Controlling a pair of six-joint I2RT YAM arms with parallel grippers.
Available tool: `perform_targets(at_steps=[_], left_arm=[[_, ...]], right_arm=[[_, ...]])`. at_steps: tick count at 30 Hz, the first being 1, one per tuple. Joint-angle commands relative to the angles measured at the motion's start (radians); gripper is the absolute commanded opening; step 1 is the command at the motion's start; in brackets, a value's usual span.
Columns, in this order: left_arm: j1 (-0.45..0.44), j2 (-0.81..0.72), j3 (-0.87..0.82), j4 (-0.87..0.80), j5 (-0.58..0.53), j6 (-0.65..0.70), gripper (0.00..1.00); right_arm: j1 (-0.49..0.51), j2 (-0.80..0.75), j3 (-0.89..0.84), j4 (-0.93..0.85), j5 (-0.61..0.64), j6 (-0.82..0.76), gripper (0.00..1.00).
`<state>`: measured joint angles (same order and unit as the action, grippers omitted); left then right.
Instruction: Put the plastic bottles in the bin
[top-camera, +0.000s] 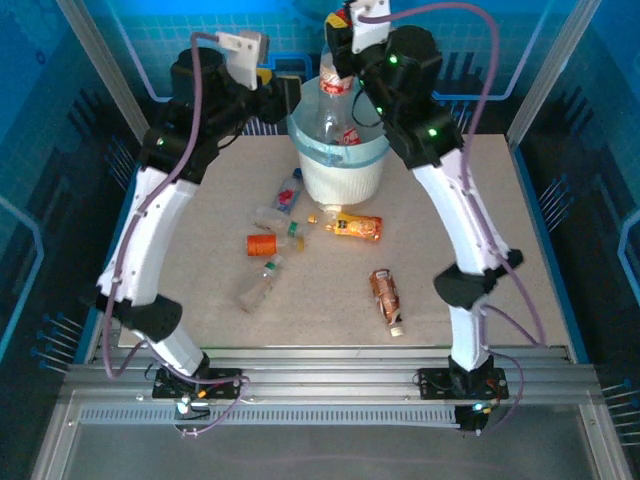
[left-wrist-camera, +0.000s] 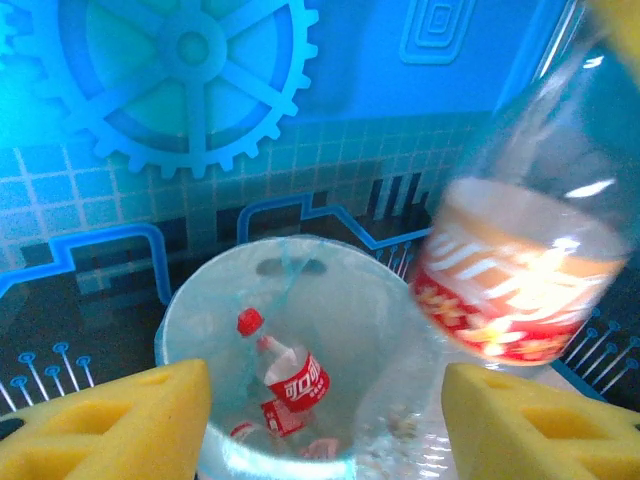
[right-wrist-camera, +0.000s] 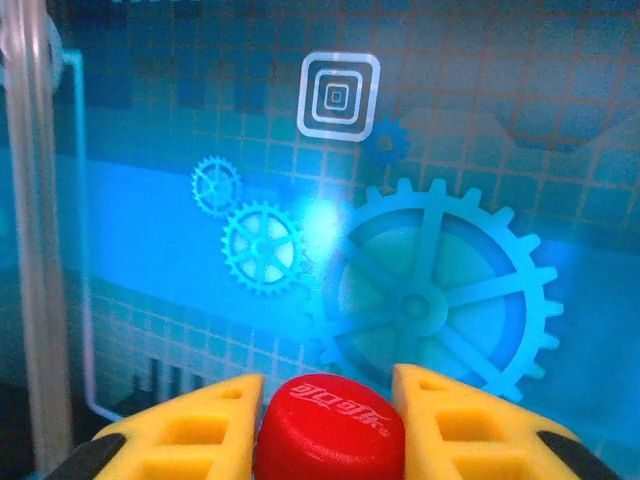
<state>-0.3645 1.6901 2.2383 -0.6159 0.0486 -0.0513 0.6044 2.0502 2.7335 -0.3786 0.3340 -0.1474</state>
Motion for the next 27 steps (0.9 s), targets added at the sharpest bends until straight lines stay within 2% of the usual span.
perform_targets(at_steps=[1,4,11,14,19,23,27], left_arm=[[0.004,0.099,0.124,-0.017,0.018,-0.007,0.64],[0.004,0.163,0.181,-0.02,0.022,-0.015,0.64],[0.004,0.224,0.185,-0.029,0.023,-0.031,0.64],[0.004,0.233,0.177,-0.035,0.023,-0.032,0.64],[0.004,0.242,0.172,-0.035,0.03,-0.038,0.64],[0.004,0.244,0.172,-0.03,0.033,-0.044,0.65],[0.004,0.244,0.172,-0.027,0.034,-0.05,0.65]], right_arm=[[-0.037,0.14,0.151,-0.066,-0.012,-0.154,0.16],[-0.071,0.193,0.132,-0.038,-0.032,-0.156,0.18],[-0.132,0.233,-0.01,-0.011,-0.131,-0.058,0.21],[-0.141,0.26,-0.011,-0.033,-0.168,-0.044,0.3],[-0.149,0.271,-0.013,-0.073,-0.162,-0.028,0.43],[-0.149,0.261,-0.024,-0.084,-0.145,-0.023,0.62],[-0.149,0.232,-0.039,-0.089,-0.153,-0.023,0.64]])
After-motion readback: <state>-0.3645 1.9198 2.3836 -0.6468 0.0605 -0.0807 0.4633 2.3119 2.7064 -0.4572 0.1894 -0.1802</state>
